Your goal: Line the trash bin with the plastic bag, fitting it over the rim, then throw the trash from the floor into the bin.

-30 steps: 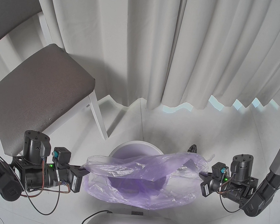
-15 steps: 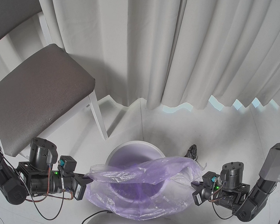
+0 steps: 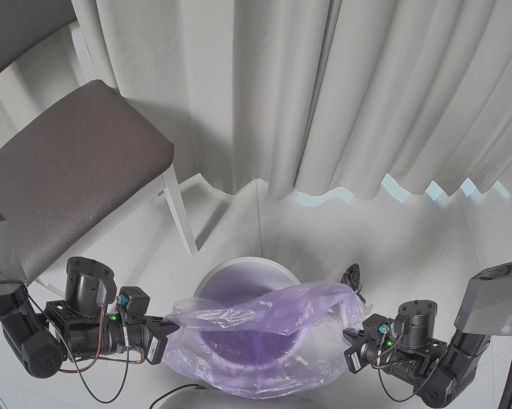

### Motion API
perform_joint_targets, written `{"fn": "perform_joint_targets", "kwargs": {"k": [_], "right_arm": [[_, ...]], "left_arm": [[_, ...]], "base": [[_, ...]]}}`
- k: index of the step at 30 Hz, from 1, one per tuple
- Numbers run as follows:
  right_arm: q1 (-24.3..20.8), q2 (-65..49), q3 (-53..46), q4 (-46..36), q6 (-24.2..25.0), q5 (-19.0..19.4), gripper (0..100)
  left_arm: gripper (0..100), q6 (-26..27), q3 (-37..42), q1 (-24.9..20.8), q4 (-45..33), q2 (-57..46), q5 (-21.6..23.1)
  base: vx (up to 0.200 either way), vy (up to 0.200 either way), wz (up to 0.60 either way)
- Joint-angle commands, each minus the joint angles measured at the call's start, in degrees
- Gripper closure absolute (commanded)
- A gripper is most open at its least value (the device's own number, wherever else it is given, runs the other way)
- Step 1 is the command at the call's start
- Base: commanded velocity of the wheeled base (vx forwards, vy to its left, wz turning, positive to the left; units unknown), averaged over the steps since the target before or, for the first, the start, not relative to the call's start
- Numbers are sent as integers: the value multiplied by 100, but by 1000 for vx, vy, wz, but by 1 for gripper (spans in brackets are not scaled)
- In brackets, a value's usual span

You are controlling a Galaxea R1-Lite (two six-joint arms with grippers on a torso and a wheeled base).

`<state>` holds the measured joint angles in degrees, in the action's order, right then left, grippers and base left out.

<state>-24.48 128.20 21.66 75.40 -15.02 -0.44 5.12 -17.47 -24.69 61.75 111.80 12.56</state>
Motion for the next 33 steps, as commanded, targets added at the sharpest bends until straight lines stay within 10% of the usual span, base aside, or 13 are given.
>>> {"fn": "perform_joint_targets", "kwargs": {"k": [1, 26, 33], "right_arm": [[-4, 302, 31, 212, -1, -18, 100], [242, 399, 523, 546, 166, -334, 100], [286, -40, -4, 282, 96, 105, 100]], "left_arm": [[100, -29, 42, -1, 408, 580, -95], [100, -283, -46, -98, 1894, 1327, -614], [100, -213, 385, -326, 1841, 1002, -570]], "base": [[0, 0, 0], [0, 0, 0], [0, 0, 0]]}}
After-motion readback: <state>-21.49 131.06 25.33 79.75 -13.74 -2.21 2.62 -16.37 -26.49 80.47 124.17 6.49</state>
